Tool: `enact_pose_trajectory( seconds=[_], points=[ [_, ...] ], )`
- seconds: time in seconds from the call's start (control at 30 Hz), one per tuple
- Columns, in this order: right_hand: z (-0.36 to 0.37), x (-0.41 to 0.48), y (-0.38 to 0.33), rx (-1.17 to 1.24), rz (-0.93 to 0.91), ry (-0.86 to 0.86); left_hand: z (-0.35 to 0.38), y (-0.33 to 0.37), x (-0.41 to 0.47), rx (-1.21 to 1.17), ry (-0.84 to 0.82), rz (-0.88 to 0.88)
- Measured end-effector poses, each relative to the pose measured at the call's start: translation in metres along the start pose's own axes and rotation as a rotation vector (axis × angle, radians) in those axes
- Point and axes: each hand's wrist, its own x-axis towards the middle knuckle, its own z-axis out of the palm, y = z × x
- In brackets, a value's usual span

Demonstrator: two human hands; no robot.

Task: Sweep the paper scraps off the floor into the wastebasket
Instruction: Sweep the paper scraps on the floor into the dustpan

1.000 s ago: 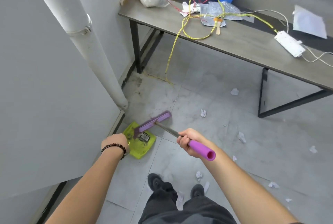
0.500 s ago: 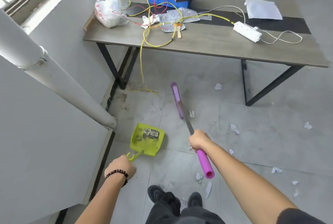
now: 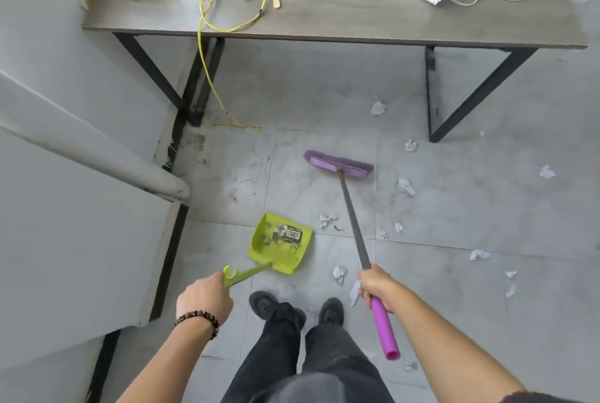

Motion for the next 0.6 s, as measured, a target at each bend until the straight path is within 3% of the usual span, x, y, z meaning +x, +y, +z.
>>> enact_pose_trajectory(
  seconds=[0.2, 0.43, 0.6],
  points=[
    [-0.021, 0.001, 0.049, -0.008, 0.095, -0.11, -0.007, 0.046, 0.002, 0.056, -0.014, 0.092],
    [-0.012, 0.002, 0.064, -0.055, -0.101, 0.059, -0.006, 0.05, 0.018, 0.188, -0.027, 0.162],
    [0.046, -0.024, 0.078, -0.05, -0.077, 0.036, -0.012, 0.03, 0.023, 0.205, -0.057, 0.265]
  ],
)
